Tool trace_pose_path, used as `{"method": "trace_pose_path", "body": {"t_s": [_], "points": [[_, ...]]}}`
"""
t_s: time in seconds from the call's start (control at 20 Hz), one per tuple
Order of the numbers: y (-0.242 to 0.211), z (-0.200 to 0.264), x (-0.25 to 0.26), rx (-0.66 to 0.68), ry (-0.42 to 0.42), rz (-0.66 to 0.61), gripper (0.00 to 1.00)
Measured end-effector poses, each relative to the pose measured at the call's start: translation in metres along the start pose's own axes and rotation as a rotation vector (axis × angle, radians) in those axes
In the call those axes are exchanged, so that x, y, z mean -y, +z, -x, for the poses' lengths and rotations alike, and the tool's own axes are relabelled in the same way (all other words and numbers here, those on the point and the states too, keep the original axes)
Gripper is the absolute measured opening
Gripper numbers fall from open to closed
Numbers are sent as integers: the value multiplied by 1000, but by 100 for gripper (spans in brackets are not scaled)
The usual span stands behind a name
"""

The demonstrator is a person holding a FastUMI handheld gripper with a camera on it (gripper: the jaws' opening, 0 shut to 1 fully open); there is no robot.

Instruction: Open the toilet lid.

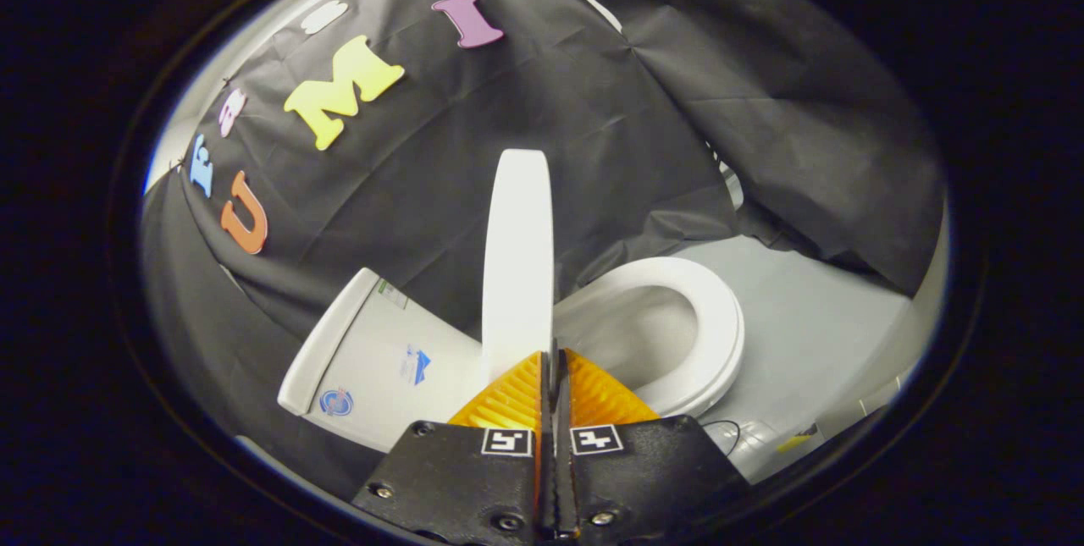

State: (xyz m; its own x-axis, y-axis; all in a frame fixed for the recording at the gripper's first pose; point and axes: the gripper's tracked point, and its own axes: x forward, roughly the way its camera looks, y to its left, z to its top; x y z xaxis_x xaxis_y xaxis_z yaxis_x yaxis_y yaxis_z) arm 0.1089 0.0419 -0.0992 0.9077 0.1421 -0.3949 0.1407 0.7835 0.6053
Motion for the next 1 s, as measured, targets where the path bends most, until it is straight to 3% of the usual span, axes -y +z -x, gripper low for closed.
{"method": "trace_pose_path", "body": {"t_s": [0.3,1.0], "points": [[0,3,-22,12,0,27,4],[-7,9,-74,55,-37,226,4]]}}
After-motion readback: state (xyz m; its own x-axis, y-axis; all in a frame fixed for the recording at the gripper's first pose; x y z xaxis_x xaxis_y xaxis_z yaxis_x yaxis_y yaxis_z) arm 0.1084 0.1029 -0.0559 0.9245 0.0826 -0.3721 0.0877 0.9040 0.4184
